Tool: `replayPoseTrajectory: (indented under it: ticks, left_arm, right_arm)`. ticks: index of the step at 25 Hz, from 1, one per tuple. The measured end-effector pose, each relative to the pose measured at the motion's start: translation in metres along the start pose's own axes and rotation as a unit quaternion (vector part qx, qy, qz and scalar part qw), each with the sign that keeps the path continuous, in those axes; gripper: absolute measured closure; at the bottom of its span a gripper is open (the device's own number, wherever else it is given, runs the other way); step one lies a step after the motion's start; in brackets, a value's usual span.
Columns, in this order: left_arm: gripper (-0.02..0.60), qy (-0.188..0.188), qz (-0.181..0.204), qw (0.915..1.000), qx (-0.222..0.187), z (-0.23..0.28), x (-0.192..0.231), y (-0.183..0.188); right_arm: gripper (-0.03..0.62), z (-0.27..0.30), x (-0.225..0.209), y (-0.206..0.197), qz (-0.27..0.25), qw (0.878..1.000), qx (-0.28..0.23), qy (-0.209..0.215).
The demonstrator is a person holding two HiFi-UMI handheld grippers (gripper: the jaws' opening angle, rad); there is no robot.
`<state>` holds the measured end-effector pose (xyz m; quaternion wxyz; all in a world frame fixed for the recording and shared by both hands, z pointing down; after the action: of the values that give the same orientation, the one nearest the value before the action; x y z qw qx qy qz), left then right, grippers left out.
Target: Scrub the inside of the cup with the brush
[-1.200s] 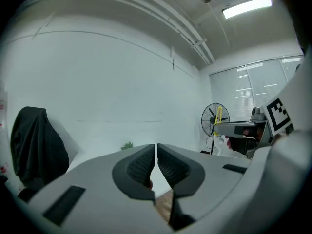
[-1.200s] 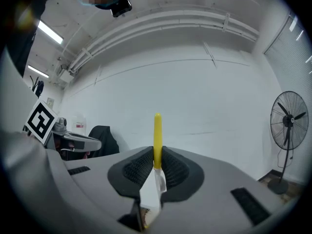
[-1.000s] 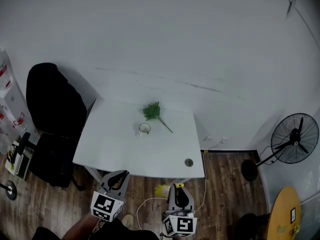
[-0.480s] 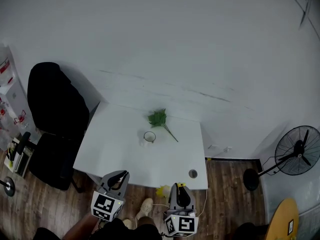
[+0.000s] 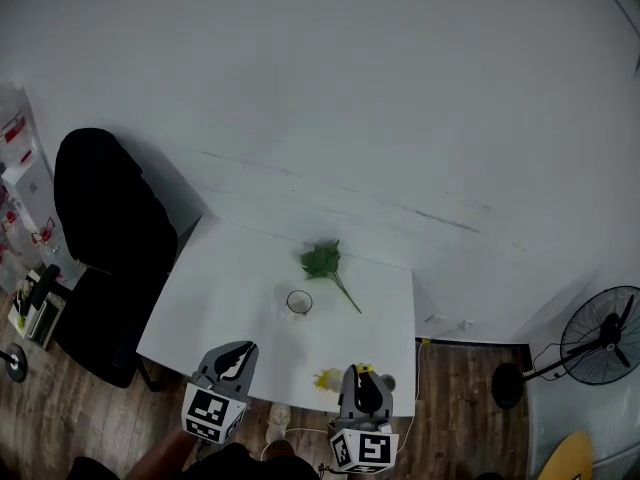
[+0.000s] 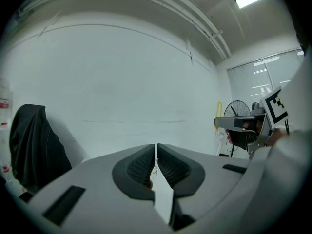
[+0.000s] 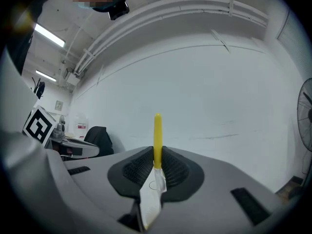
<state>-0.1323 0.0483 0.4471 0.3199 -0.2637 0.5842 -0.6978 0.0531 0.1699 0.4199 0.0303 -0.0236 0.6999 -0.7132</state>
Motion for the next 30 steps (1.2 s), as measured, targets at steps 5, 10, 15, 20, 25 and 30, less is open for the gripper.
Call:
replayPoseTrajectory:
  ticks: [5,10,15,20,25,30]
  left_arm:
    - [0.546,0.023,-0.009,0.9996,0.012,0.043,0.01,0.002]
    - [0.546,0.049,-0.015,0.9984,0.022,0.077,0.024,0.005]
    - [0.546,0.075,-0.023,0.9966,0.026,0.105,0.041,0.009]
    - [0.546,0.096,-0.026,0.9947,0.027,0.125,0.054,0.008]
    - [0.546,0.112,-0.034,0.9926,0.032,0.136,0.062,0.009]
    - [0.546,0.131,-0.039,0.99,0.037,0.139,0.068,0.006]
  right_arm:
    - [0.528,0.049,-0.028,-0.005,0.006,1.0,0.009,0.026]
    - [0.528,0.097,-0.048,-0.004,0.011,0.999,0.008,0.05]
    - [0.528,0.142,-0.058,0.003,0.004,0.997,0.005,0.082]
    - [0.528,0.175,-0.064,0.009,0.007,0.995,0.004,0.104]
    - [0.528,0.203,-0.064,0.011,0.003,0.991,0.004,0.131]
    - [0.53,0.224,-0.06,0.007,0.007,0.988,0.008,0.155]
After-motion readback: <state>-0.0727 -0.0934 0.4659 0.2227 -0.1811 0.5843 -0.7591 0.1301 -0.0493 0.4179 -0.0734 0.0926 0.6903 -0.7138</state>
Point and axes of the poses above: the fingertips, and each gripper's own axes: z forward along the fingers, x to its left, y out of its top, the point moved 5 cm from there along -z, backward along the fingers, and after that the axes turned 6 degrees about y, right-handed, at the moved point
